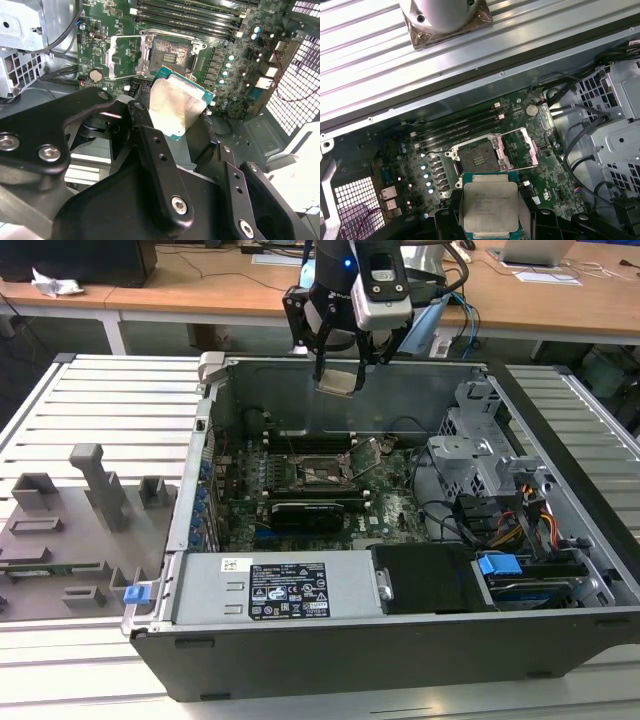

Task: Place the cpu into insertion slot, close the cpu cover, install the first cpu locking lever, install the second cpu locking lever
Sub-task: 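Place the cpu into insertion slot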

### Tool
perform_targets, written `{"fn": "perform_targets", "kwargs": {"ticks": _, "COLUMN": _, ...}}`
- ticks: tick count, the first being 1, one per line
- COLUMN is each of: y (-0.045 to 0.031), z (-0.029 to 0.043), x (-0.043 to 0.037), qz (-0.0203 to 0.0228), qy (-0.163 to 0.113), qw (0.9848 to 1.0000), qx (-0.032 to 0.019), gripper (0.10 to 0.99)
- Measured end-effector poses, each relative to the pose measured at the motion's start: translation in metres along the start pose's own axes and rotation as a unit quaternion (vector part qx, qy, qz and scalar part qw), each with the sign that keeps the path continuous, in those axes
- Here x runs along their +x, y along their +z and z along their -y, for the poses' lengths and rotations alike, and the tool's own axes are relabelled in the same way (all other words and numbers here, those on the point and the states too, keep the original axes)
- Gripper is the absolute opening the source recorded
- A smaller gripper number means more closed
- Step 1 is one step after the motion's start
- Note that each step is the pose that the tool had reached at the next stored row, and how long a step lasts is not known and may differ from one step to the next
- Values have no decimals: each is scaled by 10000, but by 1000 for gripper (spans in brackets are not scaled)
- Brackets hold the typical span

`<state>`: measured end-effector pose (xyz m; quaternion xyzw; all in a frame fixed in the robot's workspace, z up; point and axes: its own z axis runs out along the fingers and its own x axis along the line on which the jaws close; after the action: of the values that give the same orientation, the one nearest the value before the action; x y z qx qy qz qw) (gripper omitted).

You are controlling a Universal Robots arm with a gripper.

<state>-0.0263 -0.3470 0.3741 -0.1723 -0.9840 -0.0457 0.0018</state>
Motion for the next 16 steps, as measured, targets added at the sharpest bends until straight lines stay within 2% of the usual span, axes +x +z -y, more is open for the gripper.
{"fn": "perform_targets", "kwargs": {"ticks": 16, "y": 1, "z": 0, "x": 0, "qz": 19, "qy": 216, "qw": 9998, "qx": -5, "gripper": 529}}
